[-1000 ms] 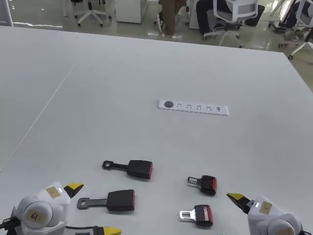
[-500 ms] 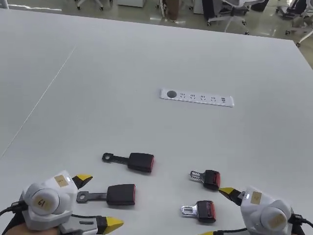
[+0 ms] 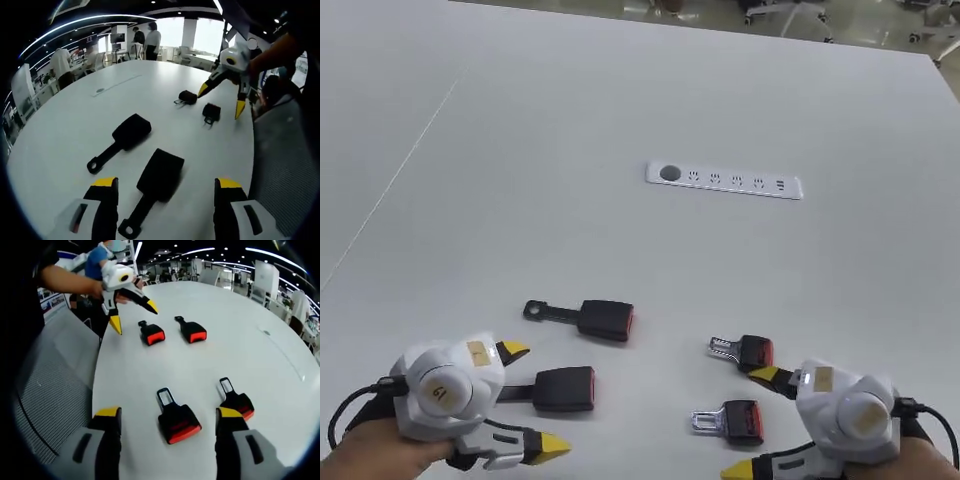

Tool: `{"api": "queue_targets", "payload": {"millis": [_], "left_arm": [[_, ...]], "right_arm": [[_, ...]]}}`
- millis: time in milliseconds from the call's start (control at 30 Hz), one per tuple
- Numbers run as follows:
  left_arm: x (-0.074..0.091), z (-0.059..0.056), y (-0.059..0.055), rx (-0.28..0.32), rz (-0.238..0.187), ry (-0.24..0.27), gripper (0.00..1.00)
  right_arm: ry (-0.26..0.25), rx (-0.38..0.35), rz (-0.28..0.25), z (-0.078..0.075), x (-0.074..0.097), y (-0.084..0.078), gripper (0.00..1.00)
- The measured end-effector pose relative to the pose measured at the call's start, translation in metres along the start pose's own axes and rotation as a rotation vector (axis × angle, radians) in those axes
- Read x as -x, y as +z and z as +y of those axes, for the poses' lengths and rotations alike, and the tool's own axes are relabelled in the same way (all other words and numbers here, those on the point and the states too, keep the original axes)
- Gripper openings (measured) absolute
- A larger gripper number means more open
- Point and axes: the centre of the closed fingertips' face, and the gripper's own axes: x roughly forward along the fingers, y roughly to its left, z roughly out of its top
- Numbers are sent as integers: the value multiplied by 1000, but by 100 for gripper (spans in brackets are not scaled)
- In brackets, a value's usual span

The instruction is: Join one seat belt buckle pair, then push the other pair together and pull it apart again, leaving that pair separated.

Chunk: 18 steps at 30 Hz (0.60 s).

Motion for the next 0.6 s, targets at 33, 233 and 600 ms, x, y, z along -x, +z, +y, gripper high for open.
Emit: {"api": "queue_targets", "payload": {"millis": [33, 233, 600], "left_arm": [[-2, 1, 0, -16, 6, -8, 80], [-16, 5, -4, -56, 35, -52, 69], [-36, 9, -21, -133, 108, -117, 61]], "right_arm": [[7, 4, 4, 0, 0, -1, 77], [55, 31, 45, -2, -4, -7, 72], [92, 79, 121, -6, -12, -20, 59]]}}
